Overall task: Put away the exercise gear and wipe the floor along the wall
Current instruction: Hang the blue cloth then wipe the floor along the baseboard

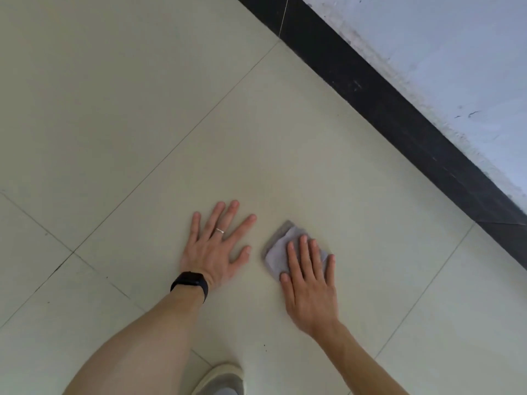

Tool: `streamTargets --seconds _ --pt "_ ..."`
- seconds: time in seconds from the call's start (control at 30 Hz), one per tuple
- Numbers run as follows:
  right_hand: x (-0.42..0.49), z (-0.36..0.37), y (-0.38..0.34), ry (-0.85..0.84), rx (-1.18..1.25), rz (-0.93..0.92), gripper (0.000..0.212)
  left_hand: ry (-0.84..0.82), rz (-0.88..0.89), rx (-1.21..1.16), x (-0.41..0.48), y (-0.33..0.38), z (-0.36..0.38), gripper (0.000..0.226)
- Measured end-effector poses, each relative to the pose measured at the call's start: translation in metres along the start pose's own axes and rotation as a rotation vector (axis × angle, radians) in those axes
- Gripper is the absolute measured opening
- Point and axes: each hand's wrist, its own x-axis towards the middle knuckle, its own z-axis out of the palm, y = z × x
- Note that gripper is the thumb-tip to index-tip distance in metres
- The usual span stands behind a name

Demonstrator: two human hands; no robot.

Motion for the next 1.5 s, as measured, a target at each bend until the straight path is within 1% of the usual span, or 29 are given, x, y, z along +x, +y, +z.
streamTargets --seconds 0.13,0.23,0.27,0.3,0.33,0.4,0.43,0.47,0.5,0.57,0.63,0.7,0.73,0.77,0.87,0.9,0.93,1.0,1.07,1.1,1.13,1.17,1.2,1.3,1.33,1.37,1.4,1.47,1.5 --pt "-0.080 0.031 -0.049 -0.023 -0.005 -0.273 0.062 -0.022 -0.001 -0.010 -0.001 0.000 0.000 0.066" --pt "-0.084 0.033 -0.040 -0.043 -0.061 -0.510 0.063 -0.043 -0.002 -0.010 0.000 -0.001 -0.001 0.066" --pt "-0.076 0.031 -0.031 -0.044 -0.092 -0.533 0.062 -0.046 -0.005 -0.002 -0.001 -0.001 -0.002 0.066" --pt "-0.065 0.029 -0.019 -0.018 -0.108 -0.478 0.061 -0.041 -0.011 0.002 -0.001 0.000 -0.002 0.066" --pt "-0.053 0.026 -0.007 0.020 -0.096 -0.325 0.061 -0.033 -0.021 -0.001 -0.002 0.000 -0.002 0.066" --pt "-0.032 0.022 0.004 0.082 0.023 0.118 0.061 -0.025 -0.034 -0.005 -0.002 0.001 -0.003 0.065" --pt "-0.028 0.021 -0.004 0.099 0.097 0.281 0.062 -0.030 -0.030 -0.003 -0.004 0.000 -0.004 0.064" --pt "-0.028 0.022 -0.017 0.114 0.124 0.334 0.063 -0.036 -0.016 -0.023 -0.002 0.000 -0.006 0.063" --pt "-0.034 0.025 -0.034 0.117 0.109 0.275 0.064 -0.030 0.003 -0.064 -0.001 0.000 -0.008 0.062" --pt "-0.061 0.035 -0.069 0.061 0.055 -0.084 0.064 0.026 0.008 -0.161 -0.011 -0.006 -0.014 0.061" --pt "-0.080 0.039 -0.082 0.000 0.035 -0.394 0.063 0.075 -0.075 -0.180 -0.028 -0.023 -0.020 0.060" --pt "-0.069 0.035 -0.072 0.002 -0.026 -0.539 0.059 0.067 -0.211 -0.131 -0.054 -0.048 -0.024 0.059" --pt "-0.056 0.033 -0.066 0.033 -0.069 -0.535 0.057 0.040 -0.268 -0.105 -0.067 -0.062 -0.025 0.059" --pt "-0.040 0.029 -0.060 0.059 -0.077 -0.449 0.056 0.006 -0.310 -0.081 -0.077 -0.074 -0.025 0.058" --pt "0.006 0.016 -0.062 0.062 0.090 0.065 0.058 -0.090 -0.357 -0.071 -0.092 -0.098 -0.026 0.055" --pt "0.009 0.015 -0.074 0.067 0.109 0.112 0.059 -0.106 -0.352 -0.083 -0.092 -0.100 -0.026 0.055" --pt "0.005 0.019 -0.088 0.087 0.092 0.054 0.059 -0.107 -0.345 -0.094 -0.091 -0.101 -0.025 0.056" --pt "-0.019 0.032 -0.118 0.083 0.016 -0.304 0.059 -0.079 -0.341 -0.109 -0.088 -0.101 -0.024 0.056" --pt "-0.028 0.040 -0.120 0.041 -0.060 -0.636 0.057 -0.048 -0.330 -0.109 -0.087 -0.103 -0.022 0.057" --pt "-0.018 0.037 -0.115 0.019 -0.087 -0.726 0.056 -0.046 -0.321 -0.098 -0.087 -0.104 -0.022 0.057" --pt "-0.001 0.032 -0.107 0.022 -0.125 -0.752 0.055 -0.045 -0.320 -0.086 -0.087 -0.105 -0.021 0.057" --pt "0.017 0.027 -0.099 0.044 -0.134 -0.692 0.055 -0.034 -0.327 -0.072 -0.086 -0.106 -0.021 0.057" --pt "0.036 0.020 -0.090 0.072 -0.108 -0.545 0.055 -0.007 -0.333 -0.055 -0.082 -0.106 -0.022 0.055" --pt "0.077 -0.001 -0.073 0.089 0.090 0.079 0.058 0.108 -0.313 -0.025 -0.057 -0.106 -0.030 0.053" --pt "0.078 -0.003 -0.078 0.108 0.106 0.170 0.059 0.135 -0.294 -0.032 -0.042 -0.105 -0.032 0.054" --pt "0.073 -0.001 -0.086 0.132 0.087 0.158 0.060 0.157 -0.269 -0.041 -0.027 -0.103 -0.033 0.056" --pt "0.065 0.002 -0.095 0.134 0.049 0.032 0.060 0.167 -0.244 -0.054 -0.010 -0.101 -0.034 0.057" --pt "0.051 0.009 -0.093 0.078 -0.036 -0.359 0.058 0.130 -0.204 -0.087 0.024 -0.095 -0.036 0.063" --pt "0.056 0.007 -0.083 0.052 -0.079 -0.503 0.056 0.105 -0.193 -0.095 0.039 -0.092 -0.035 0.065"
